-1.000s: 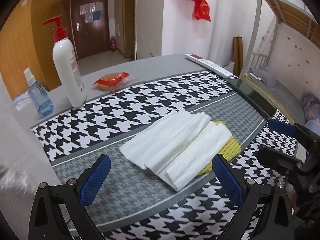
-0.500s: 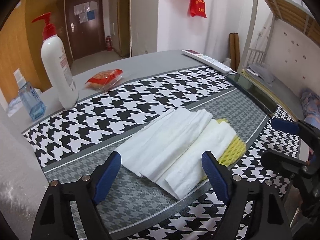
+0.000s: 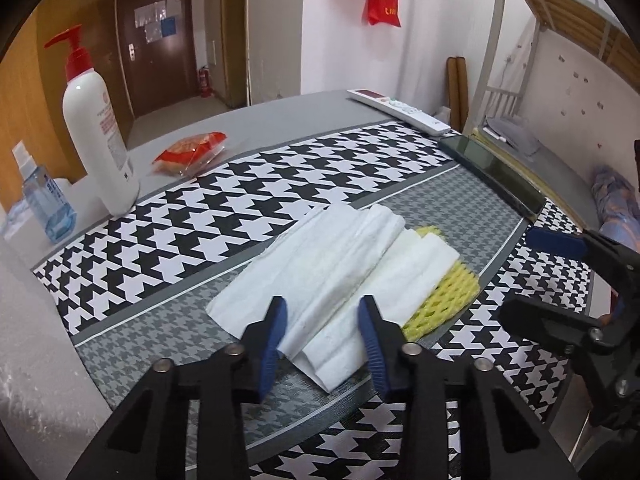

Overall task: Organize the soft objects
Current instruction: 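Lower the left gripper onto the folded white tissues and close on them, then reach the right gripper to the yellow foam mesh sleeve and close on it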

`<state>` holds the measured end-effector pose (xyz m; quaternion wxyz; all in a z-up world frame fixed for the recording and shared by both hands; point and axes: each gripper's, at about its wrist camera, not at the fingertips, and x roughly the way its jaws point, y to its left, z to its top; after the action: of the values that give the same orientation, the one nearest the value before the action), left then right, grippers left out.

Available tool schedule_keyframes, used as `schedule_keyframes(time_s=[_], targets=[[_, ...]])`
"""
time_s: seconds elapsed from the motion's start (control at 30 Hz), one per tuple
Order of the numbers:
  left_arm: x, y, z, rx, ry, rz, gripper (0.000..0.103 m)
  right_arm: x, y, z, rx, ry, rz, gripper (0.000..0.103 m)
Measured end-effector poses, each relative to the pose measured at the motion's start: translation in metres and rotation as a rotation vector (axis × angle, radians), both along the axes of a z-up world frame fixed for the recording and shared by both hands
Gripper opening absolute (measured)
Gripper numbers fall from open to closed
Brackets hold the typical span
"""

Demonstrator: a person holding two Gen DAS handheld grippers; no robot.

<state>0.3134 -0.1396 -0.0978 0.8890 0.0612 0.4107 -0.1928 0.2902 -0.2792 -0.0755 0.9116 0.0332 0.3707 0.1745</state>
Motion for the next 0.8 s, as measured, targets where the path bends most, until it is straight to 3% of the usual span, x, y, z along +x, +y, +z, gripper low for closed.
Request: schedule_keyframes(time_s=[0.13, 0.53, 0.7, 0.8], targets=[[0.000, 0.003, 0.000, -0.032, 0.025, 0.000, 0.016, 0.006, 0.002, -0.005, 0.002, 0.025, 0.004, 0.103], [-0.005, 0.011, 0.004, -0.066, 0.035, 0.008, 0.014, 0.017, 0.024, -0.014, -0.048, 0.057, 0.073, 0.102], [-0.006, 0.012, 0.004, -0.064, 0.031, 0.008, 0.014, 0.021, 0.023, -0.016, -0.039, 0.085, 0.079, 0.077], [-0.007, 0.012, 0.003, -0.063, 0.026, 0.007, 0.014, 0.023, 0.022, -0.018, -0.030, 0.102, 0.079, 0.070]])
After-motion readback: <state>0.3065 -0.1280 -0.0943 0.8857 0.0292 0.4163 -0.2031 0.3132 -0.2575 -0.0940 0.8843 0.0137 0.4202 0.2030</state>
